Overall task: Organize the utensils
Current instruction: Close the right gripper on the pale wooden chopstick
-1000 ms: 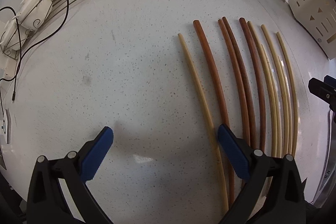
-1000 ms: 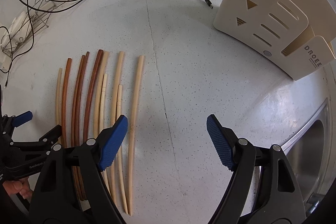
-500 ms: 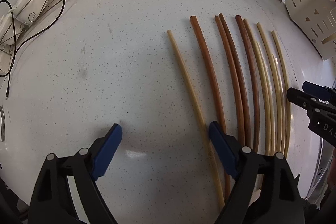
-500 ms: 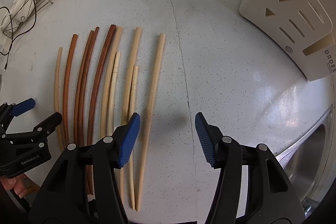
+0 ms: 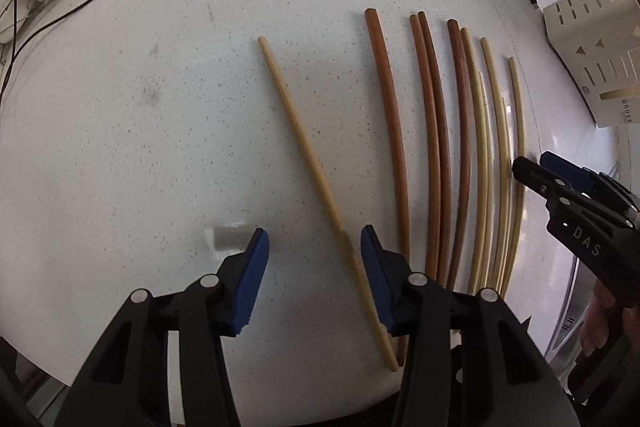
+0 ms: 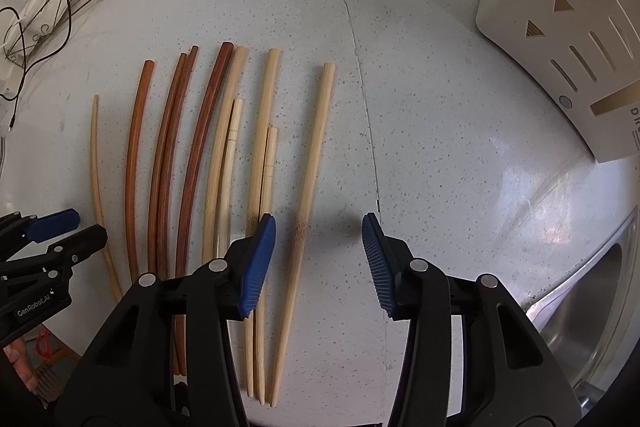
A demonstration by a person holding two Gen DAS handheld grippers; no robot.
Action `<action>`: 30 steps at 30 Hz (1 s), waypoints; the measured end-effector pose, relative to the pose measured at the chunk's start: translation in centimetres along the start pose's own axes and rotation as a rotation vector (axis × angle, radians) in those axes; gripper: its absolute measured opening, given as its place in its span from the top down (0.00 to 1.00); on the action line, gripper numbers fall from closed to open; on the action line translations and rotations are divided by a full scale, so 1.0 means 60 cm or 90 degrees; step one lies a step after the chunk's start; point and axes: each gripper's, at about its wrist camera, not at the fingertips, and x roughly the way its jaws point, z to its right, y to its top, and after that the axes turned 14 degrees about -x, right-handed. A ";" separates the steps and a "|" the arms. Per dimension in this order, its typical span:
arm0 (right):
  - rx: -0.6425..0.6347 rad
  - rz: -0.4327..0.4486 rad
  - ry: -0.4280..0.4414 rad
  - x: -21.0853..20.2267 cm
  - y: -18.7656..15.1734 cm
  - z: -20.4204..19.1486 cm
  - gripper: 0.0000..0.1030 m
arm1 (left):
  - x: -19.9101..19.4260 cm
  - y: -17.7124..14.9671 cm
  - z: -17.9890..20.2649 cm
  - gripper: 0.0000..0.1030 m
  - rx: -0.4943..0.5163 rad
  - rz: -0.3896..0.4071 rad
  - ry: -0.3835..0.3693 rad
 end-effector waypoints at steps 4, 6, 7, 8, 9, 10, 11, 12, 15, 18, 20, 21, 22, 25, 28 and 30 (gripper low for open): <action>-0.009 0.000 0.001 -0.003 0.002 0.001 0.59 | 0.007 -0.003 0.000 0.54 -0.006 -0.013 0.018; -0.016 -0.004 -0.005 -0.003 0.001 -0.003 0.59 | 0.011 -0.002 0.004 0.54 -0.011 -0.013 0.029; -0.017 -0.007 -0.009 -0.003 0.000 -0.003 0.59 | 0.013 0.000 0.006 0.54 -0.012 -0.013 0.035; -0.018 -0.011 -0.012 -0.002 0.001 -0.004 0.59 | 0.014 -0.001 0.010 0.54 -0.009 -0.013 0.042; -0.018 -0.015 -0.013 -0.002 0.001 -0.003 0.59 | 0.015 -0.002 0.013 0.54 -0.006 -0.012 0.049; -0.015 -0.017 -0.013 -0.001 0.000 -0.002 0.59 | 0.016 -0.002 0.015 0.54 -0.002 -0.010 0.056; -0.013 -0.018 -0.012 -0.001 -0.001 0.000 0.59 | 0.017 -0.002 0.017 0.54 0.002 -0.007 0.063; -0.012 -0.020 -0.012 0.000 0.001 0.003 0.59 | 0.015 0.001 0.047 0.54 0.007 -0.005 0.073; -0.011 -0.022 -0.004 0.003 0.002 0.008 0.59 | 0.015 -0.012 0.076 0.56 0.012 0.002 0.080; -0.011 -0.018 -0.002 0.001 0.004 0.011 0.59 | 0.014 -0.025 0.088 0.57 0.011 0.002 0.080; -0.013 -0.020 -0.005 0.001 0.008 0.015 0.59 | 0.012 -0.030 0.079 0.58 0.013 0.003 0.080; -0.013 -0.022 -0.006 0.001 0.009 0.016 0.59 | 0.012 -0.030 0.078 0.58 0.015 0.004 0.079; -0.013 -0.026 -0.005 0.002 0.009 0.018 0.59 | 0.013 -0.031 0.082 0.61 0.016 0.004 0.079; -0.016 -0.032 -0.002 0.007 0.010 0.018 0.58 | 0.007 -0.036 0.076 0.66 0.018 0.005 0.079; -0.020 -0.036 -0.002 0.010 0.012 0.017 0.59 | 0.005 -0.035 0.075 0.73 0.016 0.004 0.079; -0.026 -0.039 0.000 0.011 0.014 0.013 0.61 | 0.005 -0.032 0.071 0.81 0.012 0.002 0.077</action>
